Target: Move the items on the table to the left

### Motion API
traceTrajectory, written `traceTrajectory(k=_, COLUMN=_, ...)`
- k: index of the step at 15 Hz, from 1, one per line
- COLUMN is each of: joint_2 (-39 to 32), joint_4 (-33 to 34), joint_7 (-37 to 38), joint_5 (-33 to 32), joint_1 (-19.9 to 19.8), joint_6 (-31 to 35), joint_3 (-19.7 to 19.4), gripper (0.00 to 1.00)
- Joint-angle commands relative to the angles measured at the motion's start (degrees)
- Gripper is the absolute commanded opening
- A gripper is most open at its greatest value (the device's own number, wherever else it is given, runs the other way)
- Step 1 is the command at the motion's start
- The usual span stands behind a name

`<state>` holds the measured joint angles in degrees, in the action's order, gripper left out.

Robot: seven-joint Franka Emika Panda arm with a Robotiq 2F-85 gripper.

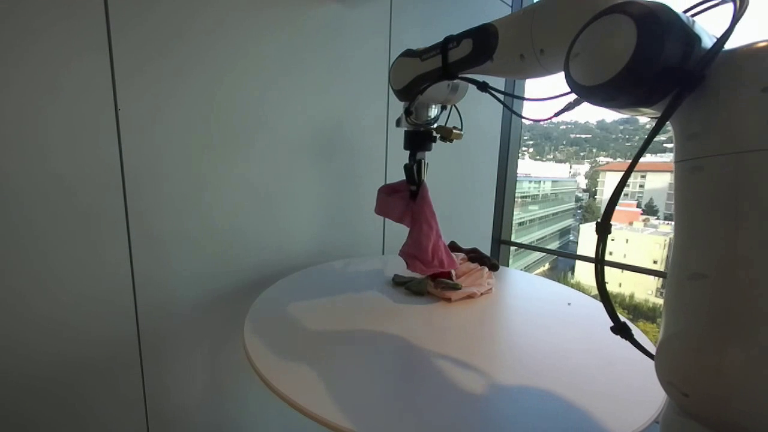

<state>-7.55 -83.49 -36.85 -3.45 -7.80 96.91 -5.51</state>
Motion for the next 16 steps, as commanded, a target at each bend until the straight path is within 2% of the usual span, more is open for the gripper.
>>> traceTrajectory(k=1, joint_2=-4.1, joint_4=5.2, joint_7=-5.2, joint_5=4.3, joint_1=-0.6, joint_6=-10.1, joint_3=1.0, gripper=0.03)
traceTrajectory(k=5, joint_2=-5.3, joint_4=6.1, joint_7=-11.9, joint_5=7.7, joint_1=-0.4, joint_6=-19.8, joint_3=2.6, gripper=0.03)
traceTrajectory(k=7, joint_2=-4.4, joint_4=5.0, joint_7=-16.3, joint_5=8.3, joint_1=-0.1, joint_6=-22.6, joint_3=3.5, gripper=0.03)
traceTrajectory(k=11, joint_2=-3.2, joint_4=2.3, joint_7=-21.1, joint_5=3.5, joint_1=2.8, joint_6=-16.4, joint_3=5.6, gripper=0.03)
traceTrajectory(k=16, joint_2=-6.0, joint_4=2.6, joint_7=-22.4, joint_5=4.7, joint_1=5.2, joint_6=-17.5, joint_3=7.8, gripper=0.03)
